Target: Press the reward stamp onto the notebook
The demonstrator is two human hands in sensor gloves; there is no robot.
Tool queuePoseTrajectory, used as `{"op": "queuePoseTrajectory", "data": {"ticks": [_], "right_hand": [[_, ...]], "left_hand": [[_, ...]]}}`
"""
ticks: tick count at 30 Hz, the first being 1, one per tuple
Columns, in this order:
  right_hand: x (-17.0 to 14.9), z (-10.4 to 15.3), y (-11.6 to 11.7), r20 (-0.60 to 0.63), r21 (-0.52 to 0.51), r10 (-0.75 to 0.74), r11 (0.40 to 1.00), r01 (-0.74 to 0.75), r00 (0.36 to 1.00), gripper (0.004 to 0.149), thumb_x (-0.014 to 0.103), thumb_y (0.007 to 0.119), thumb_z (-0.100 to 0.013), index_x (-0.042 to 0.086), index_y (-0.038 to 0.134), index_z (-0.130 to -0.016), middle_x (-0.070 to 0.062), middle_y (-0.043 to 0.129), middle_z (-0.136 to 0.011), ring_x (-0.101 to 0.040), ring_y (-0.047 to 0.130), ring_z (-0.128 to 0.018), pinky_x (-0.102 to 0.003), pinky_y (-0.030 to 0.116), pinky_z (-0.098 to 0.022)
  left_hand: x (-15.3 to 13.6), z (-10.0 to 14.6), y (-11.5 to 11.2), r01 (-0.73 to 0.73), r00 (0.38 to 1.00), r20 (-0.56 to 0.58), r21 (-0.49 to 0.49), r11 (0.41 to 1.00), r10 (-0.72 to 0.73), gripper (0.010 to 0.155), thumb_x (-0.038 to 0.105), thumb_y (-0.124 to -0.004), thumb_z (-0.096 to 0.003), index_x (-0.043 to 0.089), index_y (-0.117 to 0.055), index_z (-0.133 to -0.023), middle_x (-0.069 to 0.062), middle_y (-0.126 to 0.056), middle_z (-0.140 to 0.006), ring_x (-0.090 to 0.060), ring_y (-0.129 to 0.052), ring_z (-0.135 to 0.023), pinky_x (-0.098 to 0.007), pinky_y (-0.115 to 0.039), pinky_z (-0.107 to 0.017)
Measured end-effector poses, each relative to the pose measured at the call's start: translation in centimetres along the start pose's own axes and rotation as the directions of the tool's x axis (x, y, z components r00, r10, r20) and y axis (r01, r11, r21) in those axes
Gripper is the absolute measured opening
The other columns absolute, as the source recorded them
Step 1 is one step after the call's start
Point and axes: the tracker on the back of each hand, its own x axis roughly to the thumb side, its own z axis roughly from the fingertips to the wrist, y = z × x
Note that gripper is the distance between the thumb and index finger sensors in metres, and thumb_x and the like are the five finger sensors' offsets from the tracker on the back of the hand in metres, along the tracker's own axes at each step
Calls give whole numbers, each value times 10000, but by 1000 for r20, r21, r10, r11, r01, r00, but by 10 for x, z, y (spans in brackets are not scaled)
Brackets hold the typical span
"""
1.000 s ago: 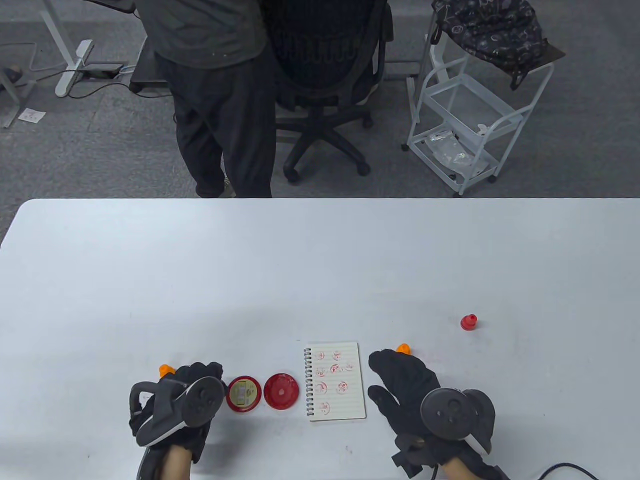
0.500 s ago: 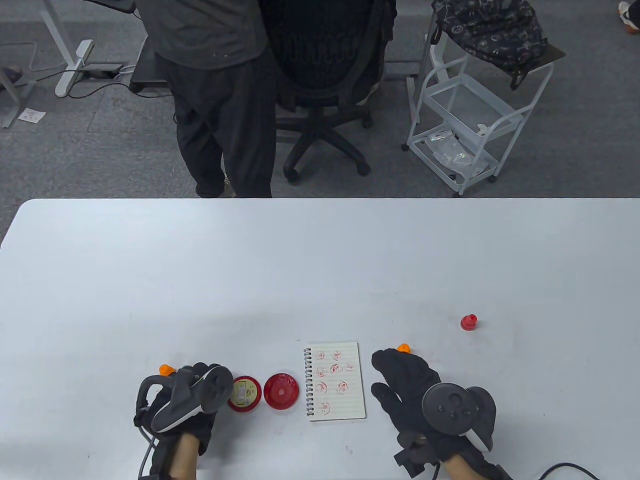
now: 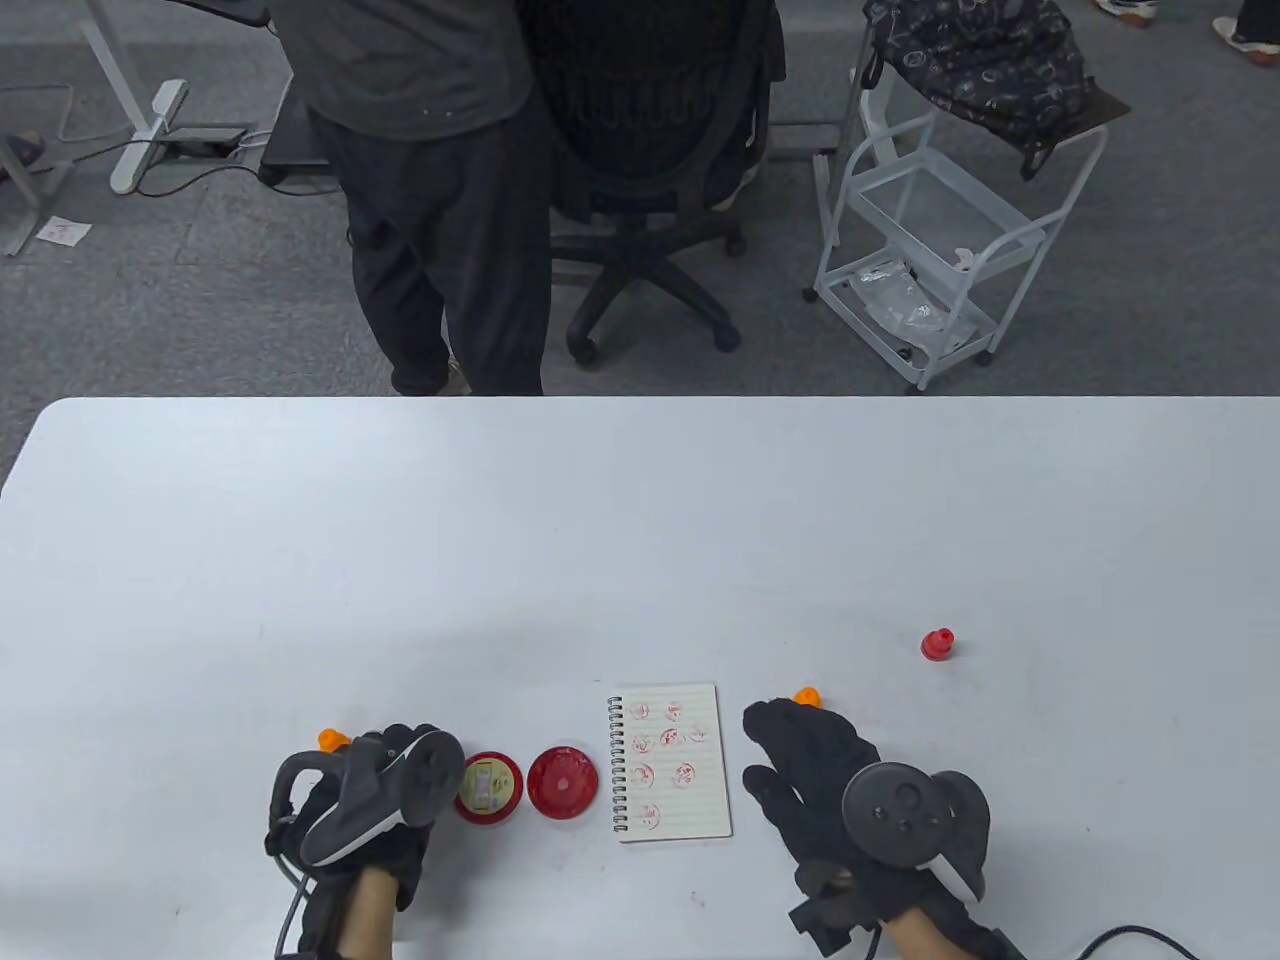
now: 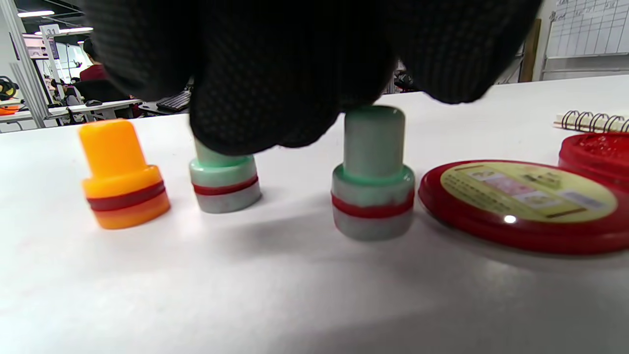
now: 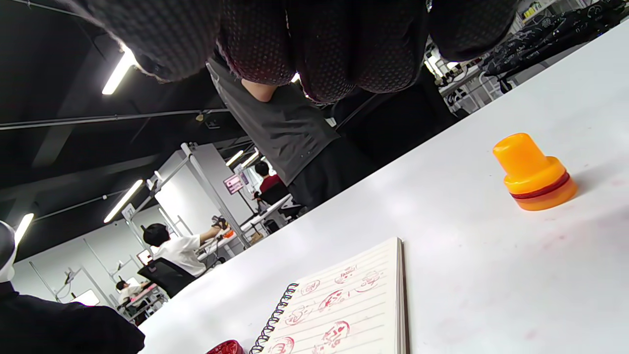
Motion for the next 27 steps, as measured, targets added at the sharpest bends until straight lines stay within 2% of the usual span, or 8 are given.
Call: {"op": "queuePoseTrajectory", "data": {"ticks": [8,12,17,22,27], "right_hand": [[-1,0,-3,-8,-14,-12,1000,12,1000,589,436,744,-436,196,659,-968,-104,681,-1007,-430,702,-919,-608,615,-662],[-2,0,-4,-11,-21,-16,1000,16,1000,591,436,743,-436,195,656,-969,-103,680,-1008,-429,699,-922,-608,613,-664],[-4,0,-7,-5,-39,8,999,-8,1000,592,435,743,-436,196,653,-970,-103,680,-1008,-430,697,-924,-609,613,-663],[-9,-1,-18,-12,-87,61,994,-62,998,590,436,743,-437,196,656,-969,-102,678,-1009,-430,696,-924,-609,613,-663],[-21,-2,-26,-63,-115,91,989,-97,994,592,433,750,-434,198,653,-969,-99,680,-1007,-424,701,-921,-602,618,-662]], "left_hand": [[5,7,11,-92,996,16,101,991,91,534,415,-783,-501,107,-842,-934,-123,-948,-815,-313,-990,-567,-517,-810,-503],[12,11,16,-162,986,63,166,973,153,544,428,-765,-512,105,-836,-944,-137,-943,-827,-328,-987,-577,-526,-804,-506],[25,16,23,-169,982,119,224,960,145,558,443,-759,-512,104,-833,-949,-138,-943,-828,-328,-987,-577,-524,-805,-505],[33,17,26,-164,980,150,241,956,130,556,445,-757,-514,107,-834,-949,-137,-943,-829,-327,-988,-576,-524,-806,-504],[37,15,22,-162,978,168,216,963,127,555,444,-754,-515,104,-837,-946,-137,-944,-828,-326,-989,-573,-523,-806,-504]]}}
